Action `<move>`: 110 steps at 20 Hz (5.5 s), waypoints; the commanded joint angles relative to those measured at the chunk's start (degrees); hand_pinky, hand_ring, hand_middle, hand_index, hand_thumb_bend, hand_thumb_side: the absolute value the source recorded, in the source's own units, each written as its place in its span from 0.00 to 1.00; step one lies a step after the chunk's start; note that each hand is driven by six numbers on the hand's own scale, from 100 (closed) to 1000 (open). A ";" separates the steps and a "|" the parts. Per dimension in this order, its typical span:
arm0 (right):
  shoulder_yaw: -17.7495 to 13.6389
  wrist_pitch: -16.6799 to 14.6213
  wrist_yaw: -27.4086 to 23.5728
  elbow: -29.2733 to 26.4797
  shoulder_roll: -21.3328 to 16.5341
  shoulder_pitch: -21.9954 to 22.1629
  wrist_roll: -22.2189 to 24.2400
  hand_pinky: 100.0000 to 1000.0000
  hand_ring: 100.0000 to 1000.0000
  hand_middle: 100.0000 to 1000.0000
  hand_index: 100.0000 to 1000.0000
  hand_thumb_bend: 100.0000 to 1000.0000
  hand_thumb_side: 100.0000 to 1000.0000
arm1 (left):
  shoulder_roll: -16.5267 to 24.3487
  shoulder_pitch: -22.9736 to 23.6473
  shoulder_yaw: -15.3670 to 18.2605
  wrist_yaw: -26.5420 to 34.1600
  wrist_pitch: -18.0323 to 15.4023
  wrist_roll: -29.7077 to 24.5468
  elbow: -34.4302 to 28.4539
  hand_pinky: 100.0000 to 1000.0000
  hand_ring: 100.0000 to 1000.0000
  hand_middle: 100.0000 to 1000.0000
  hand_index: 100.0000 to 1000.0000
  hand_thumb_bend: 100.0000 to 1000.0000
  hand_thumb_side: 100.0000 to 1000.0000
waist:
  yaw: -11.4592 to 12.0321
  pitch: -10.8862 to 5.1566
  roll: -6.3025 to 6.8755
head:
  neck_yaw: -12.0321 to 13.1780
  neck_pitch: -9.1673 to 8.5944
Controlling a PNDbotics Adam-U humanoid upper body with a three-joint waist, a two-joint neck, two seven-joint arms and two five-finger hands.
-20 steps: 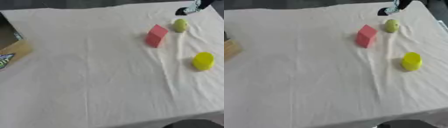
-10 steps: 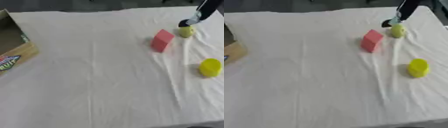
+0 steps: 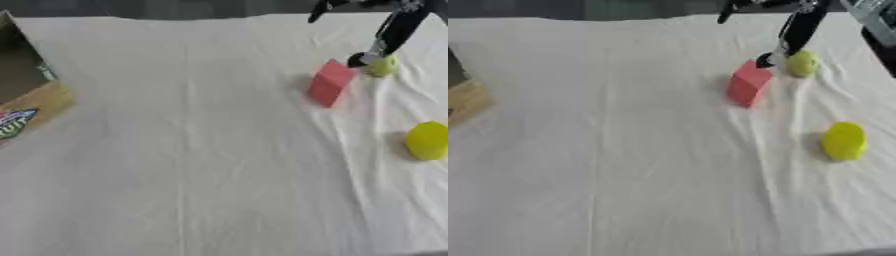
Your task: Pick up the objects with one hand, pass them to the other hand, and then place them into the box on the other side of the table.
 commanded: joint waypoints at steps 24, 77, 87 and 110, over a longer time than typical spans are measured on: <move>2.30 -15.17 9.14 4.00 -0.65 -1.77 5.14 0.92 0.92 0.88 0.90 0.54 0.00 | 2.70 -0.33 0.39 0.56 0.38 0.32 -1.01 0.74 0.77 0.76 0.84 0.56 0.63 | -0.18 0.71 0.30 | -1.94 -2.03; 2.69 -14.75 18.94 16.30 2.49 -1.69 0.57 0.92 0.89 0.79 0.85 0.53 0.06 | 1.72 0.44 0.97 1.09 0.38 1.35 -1.10 0.74 0.77 0.75 0.83 0.55 0.64 | 0.55 3.02 0.43 | -3.44 -2.87; 1.77 -13.77 14.95 19.32 3.07 -1.97 -5.04 0.88 0.81 0.63 0.69 0.38 0.17 | 1.65 0.58 1.06 1.10 0.37 1.52 -1.05 0.74 0.76 0.75 0.83 0.55 0.64 | 0.36 2.96 0.54 | -3.65 -3.18; -4.88 -4.74 2.20 8.99 0.09 3.10 -11.85 0.81 0.64 0.42 0.48 0.10 0.02 | 2.06 1.16 1.31 1.40 0.26 1.96 -1.22 0.74 0.76 0.74 0.83 0.55 0.63 | -0.94 1.77 0.75 | -2.17 -2.38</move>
